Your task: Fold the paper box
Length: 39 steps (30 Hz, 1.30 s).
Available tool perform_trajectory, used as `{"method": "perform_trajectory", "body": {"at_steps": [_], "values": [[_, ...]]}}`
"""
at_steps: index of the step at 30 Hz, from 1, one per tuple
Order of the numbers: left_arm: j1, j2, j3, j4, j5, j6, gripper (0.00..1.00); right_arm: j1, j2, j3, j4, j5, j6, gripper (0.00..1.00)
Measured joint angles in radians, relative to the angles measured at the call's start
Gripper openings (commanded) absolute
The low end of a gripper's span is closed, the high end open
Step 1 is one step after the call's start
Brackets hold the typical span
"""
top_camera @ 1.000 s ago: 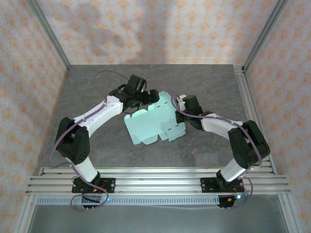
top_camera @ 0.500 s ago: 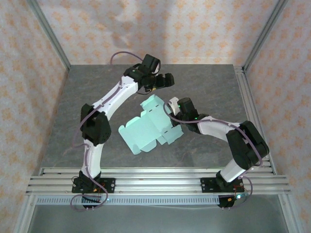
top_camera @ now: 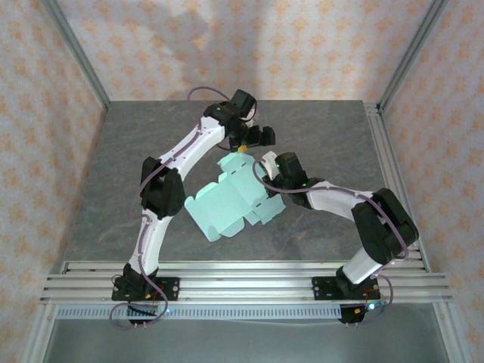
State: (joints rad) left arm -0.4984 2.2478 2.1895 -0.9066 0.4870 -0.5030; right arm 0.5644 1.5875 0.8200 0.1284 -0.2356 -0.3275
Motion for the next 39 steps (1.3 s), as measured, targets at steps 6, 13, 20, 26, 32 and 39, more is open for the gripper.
{"method": "perform_trajectory", "body": {"at_steps": [6,13,20,26,32,39], "values": [[-0.011,-0.011,-0.108,0.038,0.023,-0.004,0.98,0.005,0.032,0.006,-0.037,0.011,-0.008,0.0],[-0.011,-0.07,-0.225,0.114,0.019,-0.046,0.92,0.017,0.042,0.016,-0.061,0.019,-0.038,0.0],[0.001,-0.103,-0.291,0.182,0.028,-0.13,0.87,0.035,0.076,0.06,-0.079,0.119,-0.078,0.0],[0.0,-0.103,-0.293,0.178,0.019,-0.124,0.87,0.041,0.076,0.06,-0.084,0.15,-0.096,0.0],[-0.003,-0.115,-0.293,0.169,-0.012,-0.076,0.91,0.042,0.076,0.06,-0.084,0.141,-0.109,0.0],[-0.019,-0.124,-0.202,0.073,-0.118,0.018,0.92,0.042,0.076,0.06,-0.051,0.109,-0.118,0.0]]}}
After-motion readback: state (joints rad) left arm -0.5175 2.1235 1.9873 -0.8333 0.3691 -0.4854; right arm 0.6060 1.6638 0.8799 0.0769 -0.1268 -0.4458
